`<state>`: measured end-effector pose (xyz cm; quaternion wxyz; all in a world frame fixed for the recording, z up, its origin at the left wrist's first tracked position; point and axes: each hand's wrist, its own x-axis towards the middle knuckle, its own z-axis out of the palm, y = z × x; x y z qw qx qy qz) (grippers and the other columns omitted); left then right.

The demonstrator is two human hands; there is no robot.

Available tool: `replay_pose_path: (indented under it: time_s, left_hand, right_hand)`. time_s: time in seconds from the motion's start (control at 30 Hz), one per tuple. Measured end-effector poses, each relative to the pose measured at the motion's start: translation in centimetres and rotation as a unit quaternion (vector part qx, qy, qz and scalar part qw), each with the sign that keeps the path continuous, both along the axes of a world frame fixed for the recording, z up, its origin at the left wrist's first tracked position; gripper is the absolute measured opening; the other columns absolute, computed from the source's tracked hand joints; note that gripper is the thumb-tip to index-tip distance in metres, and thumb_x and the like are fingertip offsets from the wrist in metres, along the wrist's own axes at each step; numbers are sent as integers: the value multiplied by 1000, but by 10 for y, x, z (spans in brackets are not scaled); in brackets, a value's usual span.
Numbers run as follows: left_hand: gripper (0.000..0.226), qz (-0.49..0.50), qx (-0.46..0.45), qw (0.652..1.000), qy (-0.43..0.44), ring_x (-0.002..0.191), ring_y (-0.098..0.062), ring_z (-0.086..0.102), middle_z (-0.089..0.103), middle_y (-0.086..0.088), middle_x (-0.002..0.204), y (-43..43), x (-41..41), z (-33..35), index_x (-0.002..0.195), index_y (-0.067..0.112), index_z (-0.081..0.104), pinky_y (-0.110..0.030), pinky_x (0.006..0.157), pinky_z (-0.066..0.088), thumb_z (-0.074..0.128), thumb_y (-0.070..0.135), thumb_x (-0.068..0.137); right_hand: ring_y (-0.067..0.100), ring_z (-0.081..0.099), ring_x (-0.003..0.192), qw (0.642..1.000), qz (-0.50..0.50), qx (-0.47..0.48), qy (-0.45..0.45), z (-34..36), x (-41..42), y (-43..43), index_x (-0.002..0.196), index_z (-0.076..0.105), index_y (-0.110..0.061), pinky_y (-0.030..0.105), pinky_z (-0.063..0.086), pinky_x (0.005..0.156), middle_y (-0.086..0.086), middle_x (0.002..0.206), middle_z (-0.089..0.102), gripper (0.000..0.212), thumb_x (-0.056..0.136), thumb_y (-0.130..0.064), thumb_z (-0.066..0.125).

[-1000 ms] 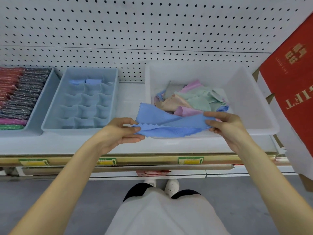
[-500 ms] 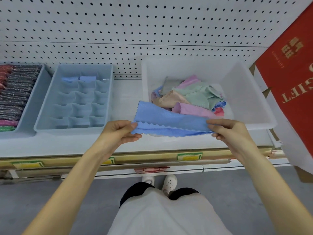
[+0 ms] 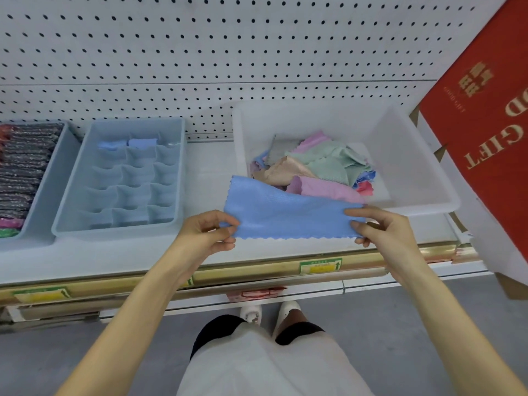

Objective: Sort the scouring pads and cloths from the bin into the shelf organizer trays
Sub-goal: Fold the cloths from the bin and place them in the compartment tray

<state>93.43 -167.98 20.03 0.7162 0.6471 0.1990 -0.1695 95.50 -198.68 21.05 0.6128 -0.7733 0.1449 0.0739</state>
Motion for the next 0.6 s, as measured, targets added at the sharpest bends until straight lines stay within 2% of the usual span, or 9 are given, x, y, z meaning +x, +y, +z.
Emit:
replay_pose_path:
  time_s: [0.13,0.27,0.33,0.47,0.6]
  left_hand:
    - [25,-52,24,998,-2,63,-13,61,66,-4,106,2,-1,-2,96,8,73,-20,62,53,59,-10,88]
    - [39,-83,62,994,-27,56,-15,55,64,4,113,1,1,1,105,18,73,-21,58,51,57,-12,86]
    - [45,-85,64,994,-34,54,-16,52,64,0,109,0,1,2,108,21,72,-22,56,50,56,-14,86]
    - [51,-78,63,994,-43,50,-15,48,61,-6,95,-1,-2,-1,116,21,69,-22,53,47,51,-16,85]
    - [45,9,58,997,-47,50,-14,49,61,-3,74,-11,-7,-6,105,20,74,-21,52,48,49,-14,87]
  right_hand:
    - [9,53,47,1000,-1,7,-3,-4,-5,-2,99,72,-21,17,47,53,-13,94,67,31,86,6,63]
    - [10,50,51,1000,13,21,4,-9,-8,-5,106,70,-27,17,48,55,-13,96,68,41,85,8,63]
    - [10,47,51,999,20,27,6,-8,-8,-6,108,69,-29,17,47,55,-10,93,68,45,84,9,63]
    - [11,47,52,999,18,48,2,-6,-11,-9,108,69,-26,18,47,54,-5,100,67,45,83,10,63]
    - [11,51,50,999,3,50,-5,-9,-14,-10,108,70,-23,17,47,54,1,101,68,40,83,8,65]
